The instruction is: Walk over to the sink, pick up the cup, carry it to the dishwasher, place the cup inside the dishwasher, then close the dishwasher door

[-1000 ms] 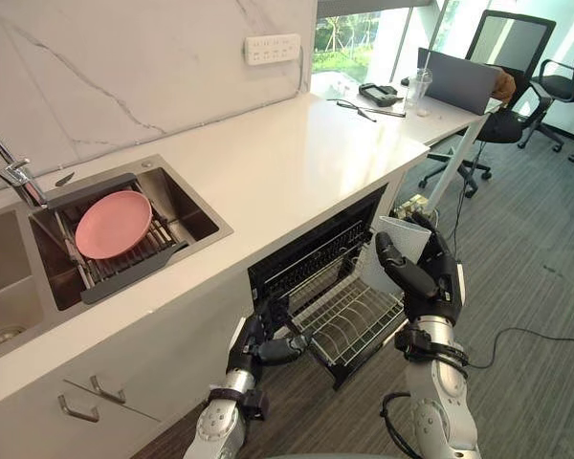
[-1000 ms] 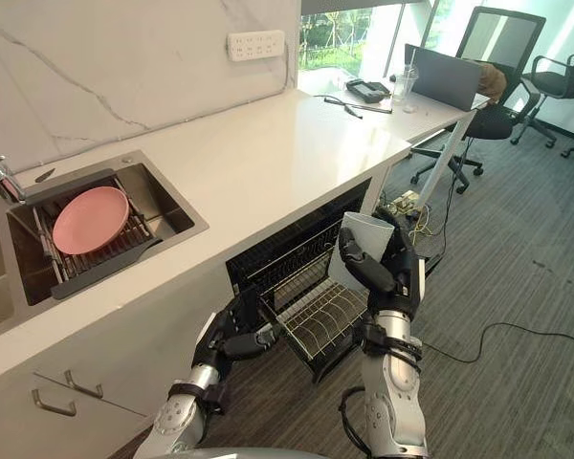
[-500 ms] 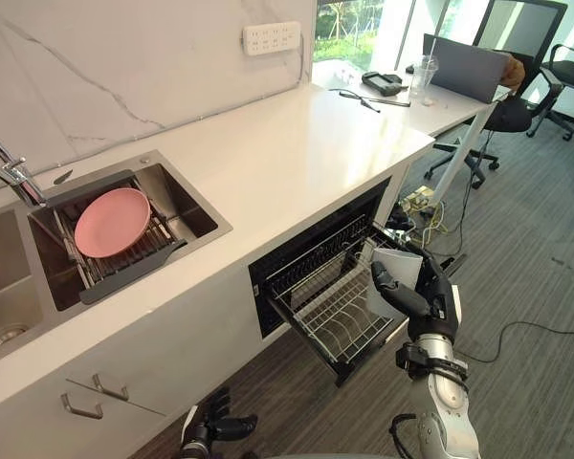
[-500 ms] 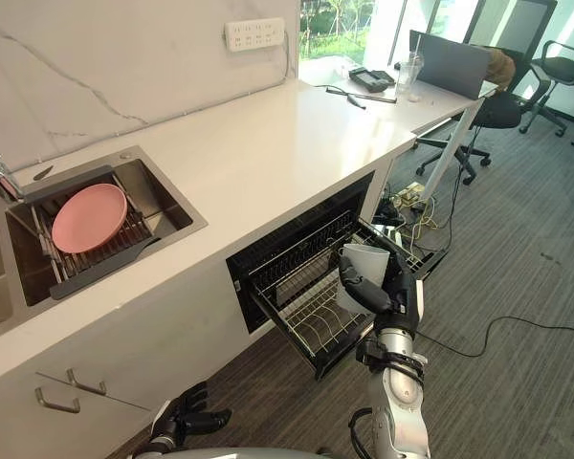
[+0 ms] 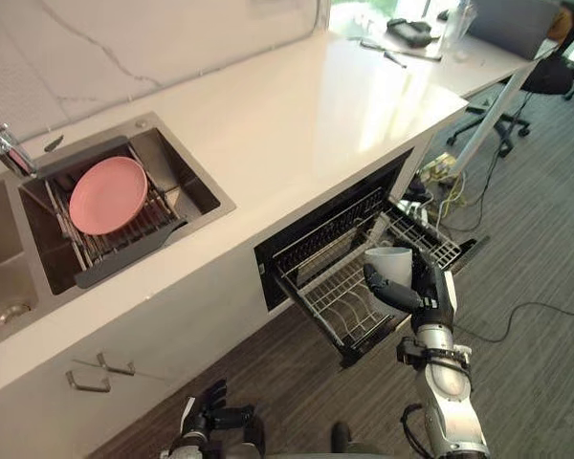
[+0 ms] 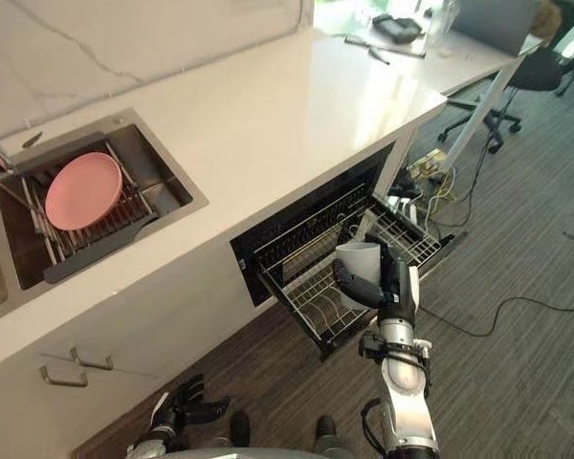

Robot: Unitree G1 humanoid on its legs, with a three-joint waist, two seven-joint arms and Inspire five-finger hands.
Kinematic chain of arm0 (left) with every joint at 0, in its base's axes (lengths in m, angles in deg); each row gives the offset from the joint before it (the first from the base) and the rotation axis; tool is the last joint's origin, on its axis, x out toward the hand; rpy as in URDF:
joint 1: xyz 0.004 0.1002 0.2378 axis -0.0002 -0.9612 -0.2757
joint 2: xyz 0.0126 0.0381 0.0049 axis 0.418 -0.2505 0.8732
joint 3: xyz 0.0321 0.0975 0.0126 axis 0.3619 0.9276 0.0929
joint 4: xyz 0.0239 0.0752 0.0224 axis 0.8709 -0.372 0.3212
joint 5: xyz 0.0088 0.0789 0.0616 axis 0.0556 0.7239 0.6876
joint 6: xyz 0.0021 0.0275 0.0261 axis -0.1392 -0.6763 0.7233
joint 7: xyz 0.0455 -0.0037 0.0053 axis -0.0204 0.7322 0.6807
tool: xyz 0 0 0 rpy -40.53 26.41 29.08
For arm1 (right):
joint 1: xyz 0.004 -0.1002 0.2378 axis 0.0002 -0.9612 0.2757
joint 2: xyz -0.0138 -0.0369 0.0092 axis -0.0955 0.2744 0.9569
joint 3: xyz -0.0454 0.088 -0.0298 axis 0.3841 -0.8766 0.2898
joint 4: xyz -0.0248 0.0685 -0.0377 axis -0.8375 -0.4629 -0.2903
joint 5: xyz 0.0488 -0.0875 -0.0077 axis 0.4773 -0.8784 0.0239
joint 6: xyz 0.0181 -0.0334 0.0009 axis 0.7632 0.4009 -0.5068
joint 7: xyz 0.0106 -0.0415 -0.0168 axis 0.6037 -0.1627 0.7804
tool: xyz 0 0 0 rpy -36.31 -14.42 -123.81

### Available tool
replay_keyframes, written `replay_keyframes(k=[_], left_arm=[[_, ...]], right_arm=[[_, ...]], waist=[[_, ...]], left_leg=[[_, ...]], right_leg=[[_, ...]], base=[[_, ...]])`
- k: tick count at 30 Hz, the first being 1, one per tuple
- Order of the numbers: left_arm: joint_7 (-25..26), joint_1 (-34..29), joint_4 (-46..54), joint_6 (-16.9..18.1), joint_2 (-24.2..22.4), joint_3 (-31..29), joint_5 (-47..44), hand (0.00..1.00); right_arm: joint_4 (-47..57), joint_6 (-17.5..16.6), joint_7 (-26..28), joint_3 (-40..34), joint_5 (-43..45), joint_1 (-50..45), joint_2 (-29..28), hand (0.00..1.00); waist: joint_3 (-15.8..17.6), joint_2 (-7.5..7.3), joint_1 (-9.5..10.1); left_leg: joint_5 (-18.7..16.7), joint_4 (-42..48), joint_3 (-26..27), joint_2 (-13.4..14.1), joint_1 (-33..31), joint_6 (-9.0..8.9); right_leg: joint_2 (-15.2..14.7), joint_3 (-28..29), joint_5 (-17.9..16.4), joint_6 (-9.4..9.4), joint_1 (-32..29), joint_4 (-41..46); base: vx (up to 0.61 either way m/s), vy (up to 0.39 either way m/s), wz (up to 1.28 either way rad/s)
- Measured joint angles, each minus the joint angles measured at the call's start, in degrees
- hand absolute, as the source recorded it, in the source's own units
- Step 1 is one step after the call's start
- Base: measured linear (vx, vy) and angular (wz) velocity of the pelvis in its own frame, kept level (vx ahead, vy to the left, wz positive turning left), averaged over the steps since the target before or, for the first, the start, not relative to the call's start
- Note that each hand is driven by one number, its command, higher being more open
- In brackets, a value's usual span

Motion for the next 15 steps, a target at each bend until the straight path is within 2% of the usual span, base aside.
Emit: replay_keyframes(k=[2, 4, 9, 15], left_arm=[[0.00, 0.80, 0.17, 0.17, -0.04, 0.00, 0.12, 0.90], [0.02, 2.07, 0.33, 0.23, -0.13, 0.00, 0.79, 0.90], [0.10, 3.40, 1.16, 1.48, -0.24, -0.23, 0.85, 0.90], [0.62, 4.55, 1.15, 2.36, -0.56, -0.13, 0.69, 0.90]], right_arm=[[-1.90, 0.00, -0.17, 0.85, -0.85, 3.03, 1.40, 0.30], [-4.40, 0.01, -0.33, 1.09, -2.21, 6.07, 2.47, 0.30], [-10.80, 0.42, -1.88, 2.40, -2.49, 12.48, 4.67, 0.30], [-17.91, 1.33, -3.49, 3.46, -3.51, 18.41, 6.60, 0.30]], waist=[[2.03, 0.80, 0.06], [4.08, 1.77, 0.94], [8.03, 3.17, 1.53], [10.64, 4.96, 1.66]], left_leg=[[-0.02, 1.00, -0.58, 0.06, -1.29, 0.01], [-0.13, 2.46, -0.82, 0.23, -3.08, -0.10], [-0.65, 6.31, -0.98, 0.48, -7.12, -0.54], [-0.63, 9.28, -1.54, 0.59, -10.78, -0.50]], right_leg=[[-0.04, -0.53, 0.00, 0.00, -0.90, 0.74], [-0.02, -0.71, -0.01, -0.01, -2.33, 1.79], [-0.25, -0.58, -0.67, -0.23, -6.29, 5.61], [-0.66, -0.62, -1.31, -0.29, -10.27, 9.65]], base=[[-0.02, -0.010, 0.14], [-0.07, -0.013, 0.07], [-0.10, -0.009, 0.01], [-0.11, -0.007, 0.04]])
